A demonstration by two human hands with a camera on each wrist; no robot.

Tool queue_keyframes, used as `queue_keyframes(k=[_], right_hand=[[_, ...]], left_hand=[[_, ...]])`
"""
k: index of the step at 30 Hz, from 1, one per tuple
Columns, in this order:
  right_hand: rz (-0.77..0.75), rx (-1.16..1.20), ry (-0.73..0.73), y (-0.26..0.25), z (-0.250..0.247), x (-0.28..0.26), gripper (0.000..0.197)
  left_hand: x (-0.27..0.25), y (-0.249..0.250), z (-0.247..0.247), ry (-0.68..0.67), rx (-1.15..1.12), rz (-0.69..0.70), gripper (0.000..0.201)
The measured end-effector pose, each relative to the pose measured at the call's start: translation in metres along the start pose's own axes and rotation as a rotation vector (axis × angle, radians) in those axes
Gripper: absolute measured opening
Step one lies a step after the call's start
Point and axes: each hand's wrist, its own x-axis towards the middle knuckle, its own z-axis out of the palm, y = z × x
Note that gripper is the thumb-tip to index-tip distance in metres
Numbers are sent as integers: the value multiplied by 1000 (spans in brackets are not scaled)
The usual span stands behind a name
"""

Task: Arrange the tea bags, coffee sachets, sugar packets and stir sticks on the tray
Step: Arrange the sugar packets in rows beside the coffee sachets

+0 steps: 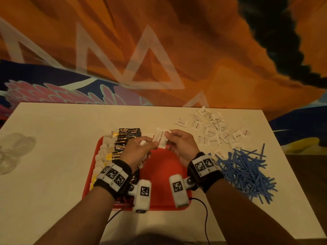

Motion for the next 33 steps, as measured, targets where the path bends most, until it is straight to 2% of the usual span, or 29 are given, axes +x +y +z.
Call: queue_keyframes(k=[2, 6, 8, 13, 16, 18, 23, 26, 29, 31, 33], right_hand=[[-20, -105, -26, -5, 0, 0, 3], [-59, -433, -135, -13, -3, 0, 6], [-50, -395, -139, -13, -1, 0, 7], [20, -17, -64, -6, 6, -2, 16], [0, -197, -112, 4, 5, -4, 14], [-31, -256, -102, 8, 5, -5, 10], [-61, -191, 17, 8, 4, 4, 13], [-102, -293, -30, 7, 2, 5, 2], [-117, -348, -96, 7, 2, 5, 9], [-127, -289, -84, 10, 3, 6, 10], [-90, -118, -50, 17, 6, 7, 10]], left_hand=[[-2, 2, -1, -22, 53, -15, 16], [1, 7, -4, 14, 67, 55, 21], [4, 7, -5, 40, 34, 70, 16], [3, 7, 2, 84, -155, 39, 12], [3, 6, 4, 114, -377, -49, 15], [3, 2, 5, 117, -430, -84, 14], [1, -8, 1, 124, -274, -81, 5], [0, -6, -3, 113, -172, -56, 7], [0, -5, -5, 158, -60, 29, 14], [1, -5, -5, 201, -17, 50, 15], [2, -5, -4, 235, -13, 53, 17]])
